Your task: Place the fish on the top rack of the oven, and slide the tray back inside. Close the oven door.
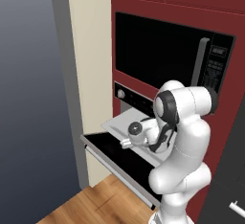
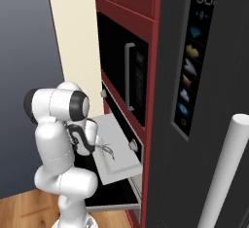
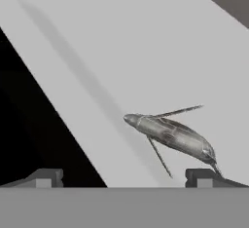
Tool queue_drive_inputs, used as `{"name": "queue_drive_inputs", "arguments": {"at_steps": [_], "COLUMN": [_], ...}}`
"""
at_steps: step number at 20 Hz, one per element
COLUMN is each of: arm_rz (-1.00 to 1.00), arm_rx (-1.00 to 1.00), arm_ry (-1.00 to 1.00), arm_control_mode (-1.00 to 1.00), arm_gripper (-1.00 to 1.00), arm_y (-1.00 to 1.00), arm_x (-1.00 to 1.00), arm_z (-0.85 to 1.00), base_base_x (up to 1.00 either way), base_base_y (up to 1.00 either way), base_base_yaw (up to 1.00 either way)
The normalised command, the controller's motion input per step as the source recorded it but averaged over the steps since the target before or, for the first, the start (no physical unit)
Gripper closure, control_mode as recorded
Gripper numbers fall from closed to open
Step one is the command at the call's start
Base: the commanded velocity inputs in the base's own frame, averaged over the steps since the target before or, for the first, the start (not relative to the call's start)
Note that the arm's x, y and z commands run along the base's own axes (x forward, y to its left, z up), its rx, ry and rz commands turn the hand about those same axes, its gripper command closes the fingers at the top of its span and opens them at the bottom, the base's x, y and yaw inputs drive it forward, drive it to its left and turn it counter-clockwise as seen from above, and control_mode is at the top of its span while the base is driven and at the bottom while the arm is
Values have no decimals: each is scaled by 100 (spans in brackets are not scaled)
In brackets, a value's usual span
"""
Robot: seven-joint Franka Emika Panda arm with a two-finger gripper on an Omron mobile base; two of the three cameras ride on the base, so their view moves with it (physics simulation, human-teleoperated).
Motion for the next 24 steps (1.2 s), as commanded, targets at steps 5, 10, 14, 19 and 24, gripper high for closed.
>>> {"name": "queue_drive_inputs", "arguments": {"at_steps": [5, 10, 14, 19, 24], "arm_rz": [-70, -68, -52, -34, -18], "arm_rx": [18, 17, 12, 2, 0], "arm_ry": [0, 0, -5, -11, -3], "arm_control_mode": [-100, -100, -100, -100, -100], "arm_gripper": [-100, -100, -100, -100, -100], "arm_y": [0, 6, 26, 48, 35], "arm_x": [12, 40, 49, 43, 38], "arm_z": [-26, -39, -46, -50, -52], "base_base_x": [0, 0, 0, 0, 0], "base_base_y": [0, 0, 0, 0, 0], "base_base_yaw": [0, 0, 0, 0, 0]}}
